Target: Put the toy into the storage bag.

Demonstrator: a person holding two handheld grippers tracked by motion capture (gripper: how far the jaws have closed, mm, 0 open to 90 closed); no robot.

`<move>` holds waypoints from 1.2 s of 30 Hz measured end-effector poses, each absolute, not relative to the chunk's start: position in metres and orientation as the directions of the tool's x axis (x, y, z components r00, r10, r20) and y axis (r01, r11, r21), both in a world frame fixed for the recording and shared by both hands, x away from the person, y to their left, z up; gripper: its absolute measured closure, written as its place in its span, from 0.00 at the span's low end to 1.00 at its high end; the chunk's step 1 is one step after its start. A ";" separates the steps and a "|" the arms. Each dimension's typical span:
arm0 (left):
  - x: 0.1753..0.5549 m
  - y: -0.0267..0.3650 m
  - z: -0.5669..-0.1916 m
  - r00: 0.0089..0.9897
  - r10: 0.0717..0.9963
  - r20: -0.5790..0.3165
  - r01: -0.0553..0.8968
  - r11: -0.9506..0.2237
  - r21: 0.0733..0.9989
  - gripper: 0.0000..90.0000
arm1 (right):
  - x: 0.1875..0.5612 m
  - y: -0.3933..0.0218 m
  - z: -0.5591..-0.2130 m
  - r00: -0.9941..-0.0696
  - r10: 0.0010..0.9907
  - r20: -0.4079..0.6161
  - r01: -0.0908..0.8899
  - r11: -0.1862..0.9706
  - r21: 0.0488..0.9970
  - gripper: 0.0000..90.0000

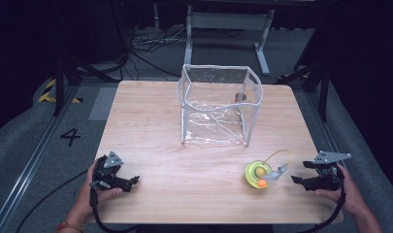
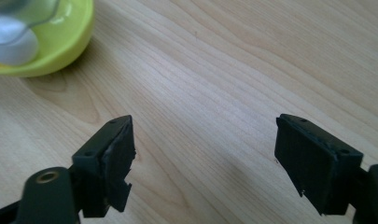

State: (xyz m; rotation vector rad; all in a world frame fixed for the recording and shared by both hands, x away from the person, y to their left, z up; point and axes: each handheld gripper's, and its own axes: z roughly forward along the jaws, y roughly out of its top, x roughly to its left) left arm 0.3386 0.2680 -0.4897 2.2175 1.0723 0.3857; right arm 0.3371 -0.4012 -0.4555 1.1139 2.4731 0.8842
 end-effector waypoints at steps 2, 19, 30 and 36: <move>0.339 0.268 -0.490 0.625 0.781 -0.012 0.594 -0.465 0.657 0.01 | 0.336 -0.398 -0.446 -0.680 0.733 -0.015 0.563 0.535 0.630 0.25; 0.338 0.268 -0.490 0.623 0.782 -0.012 0.595 -0.464 0.657 0.01 | 0.342 -0.362 -0.392 -0.753 0.646 -0.124 0.455 0.648 0.612 0.32; 0.338 0.268 -0.490 0.621 0.784 -0.012 0.596 -0.462 0.657 0.01 | 0.353 -0.335 -0.360 -0.809 0.561 -0.174 0.378 0.724 0.577 0.36; 0.338 0.268 -0.490 0.619 0.785 -0.015 0.598 -0.458 0.658 0.01 | 0.363 -0.324 -0.354 -0.814 0.552 -0.181 0.372 0.734 0.568 0.40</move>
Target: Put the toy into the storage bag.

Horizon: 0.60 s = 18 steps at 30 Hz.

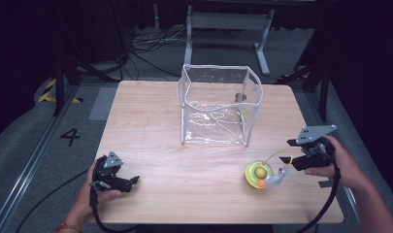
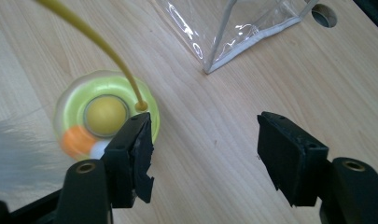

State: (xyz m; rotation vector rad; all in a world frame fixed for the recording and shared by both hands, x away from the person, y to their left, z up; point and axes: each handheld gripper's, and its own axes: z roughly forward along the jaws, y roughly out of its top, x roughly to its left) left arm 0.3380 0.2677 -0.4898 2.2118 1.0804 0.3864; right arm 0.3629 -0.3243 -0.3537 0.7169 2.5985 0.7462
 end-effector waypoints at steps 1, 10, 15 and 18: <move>0.338 0.268 -0.490 0.619 0.785 -0.015 0.597 -0.459 0.658 0.01 | 0.365 -0.323 -0.354 -0.814 0.548 -0.194 0.362 0.739 0.568 0.40; 0.337 0.268 -0.490 0.617 0.787 -0.018 0.602 -0.456 0.656 0.01 | 0.373 -0.306 -0.353 -0.850 0.494 -0.181 0.321 0.759 0.566 0.54; 0.338 0.268 -0.490 0.618 0.786 -0.012 0.596 -0.458 0.659 0.01 | 0.373 -0.300 -0.352 -0.863 0.470 -0.186 0.312 0.784 0.536 0.56; 0.338 0.268 -0.490 0.617 0.786 -0.012 0.596 -0.458 0.659 0.01 | 0.371 -0.299 -0.350 -0.873 0.454 -0.177 0.306 0.794 0.525 0.56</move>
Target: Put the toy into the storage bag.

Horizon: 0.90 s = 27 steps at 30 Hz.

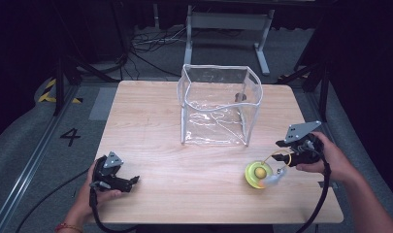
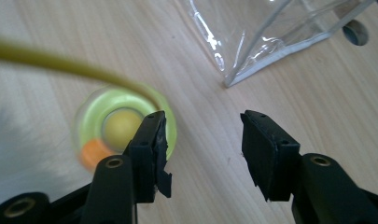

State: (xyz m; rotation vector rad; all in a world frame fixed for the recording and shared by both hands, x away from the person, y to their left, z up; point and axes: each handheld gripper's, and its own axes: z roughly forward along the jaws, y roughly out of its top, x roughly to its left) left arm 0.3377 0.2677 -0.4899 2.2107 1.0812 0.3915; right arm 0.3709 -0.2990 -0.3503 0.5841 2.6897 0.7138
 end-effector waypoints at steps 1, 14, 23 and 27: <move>0.338 0.268 -0.490 0.618 0.786 -0.012 0.596 -0.458 0.659 0.01 | 0.370 -0.299 -0.350 -0.877 0.443 -0.188 0.299 0.808 0.508 0.55; 0.338 0.268 -0.490 0.618 0.786 -0.012 0.597 -0.459 0.658 0.01 | 0.364 -0.291 -0.340 -0.895 0.420 -0.154 0.276 0.789 0.549 0.61; 0.338 0.268 -0.490 0.618 0.786 -0.013 0.597 -0.458 0.658 0.01 | 0.366 -0.287 -0.340 -0.889 0.442 -0.120 0.322 0.789 0.523 0.89; 0.338 0.268 -0.490 0.618 0.786 -0.013 0.597 -0.458 0.659 0.01 | 0.368 -0.287 -0.336 -0.887 0.455 -0.084 0.354 0.785 0.508 0.98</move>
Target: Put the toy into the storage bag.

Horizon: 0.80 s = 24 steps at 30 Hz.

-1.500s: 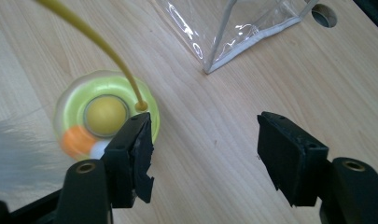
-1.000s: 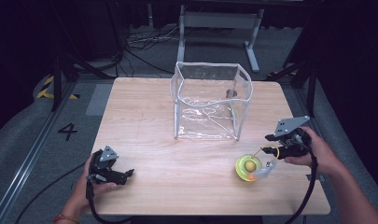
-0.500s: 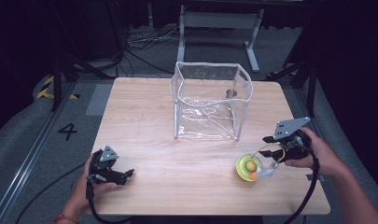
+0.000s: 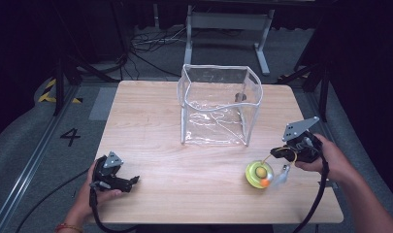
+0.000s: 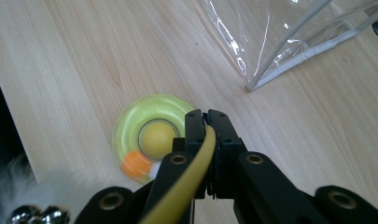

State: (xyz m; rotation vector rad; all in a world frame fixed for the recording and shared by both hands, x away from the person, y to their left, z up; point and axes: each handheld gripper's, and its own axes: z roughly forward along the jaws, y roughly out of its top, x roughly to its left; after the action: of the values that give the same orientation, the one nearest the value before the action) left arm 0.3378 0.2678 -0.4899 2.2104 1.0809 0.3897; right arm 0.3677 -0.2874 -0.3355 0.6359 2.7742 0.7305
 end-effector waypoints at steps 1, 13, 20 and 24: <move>0.338 0.268 -0.490 0.618 0.786 -0.013 0.597 -0.458 0.659 0.01 | 0.368 -0.287 -0.336 -0.887 0.455 -0.084 0.354 0.785 0.508 0.98; 0.338 0.268 -0.490 0.617 0.787 -0.012 0.598 -0.459 0.657 0.01 | 0.362 -0.278 -0.324 -0.891 0.433 -0.140 0.330 0.826 0.458 0.98; 0.338 0.268 -0.490 0.616 0.788 -0.012 0.598 -0.457 0.659 0.01 | 0.367 -0.280 -0.309 -0.876 0.453 -0.163 0.337 0.818 0.467 0.98; 0.338 0.268 -0.490 0.616 0.787 -0.012 0.598 -0.458 0.658 0.01 | 0.369 -0.280 -0.300 -0.875 0.455 -0.164 0.330 0.810 0.485 0.98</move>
State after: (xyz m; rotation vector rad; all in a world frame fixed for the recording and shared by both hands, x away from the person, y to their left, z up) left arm 0.3377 0.2677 -0.4897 2.2120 1.0836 0.3914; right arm 0.3695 -0.2802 -0.2996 0.6025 2.7235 0.6576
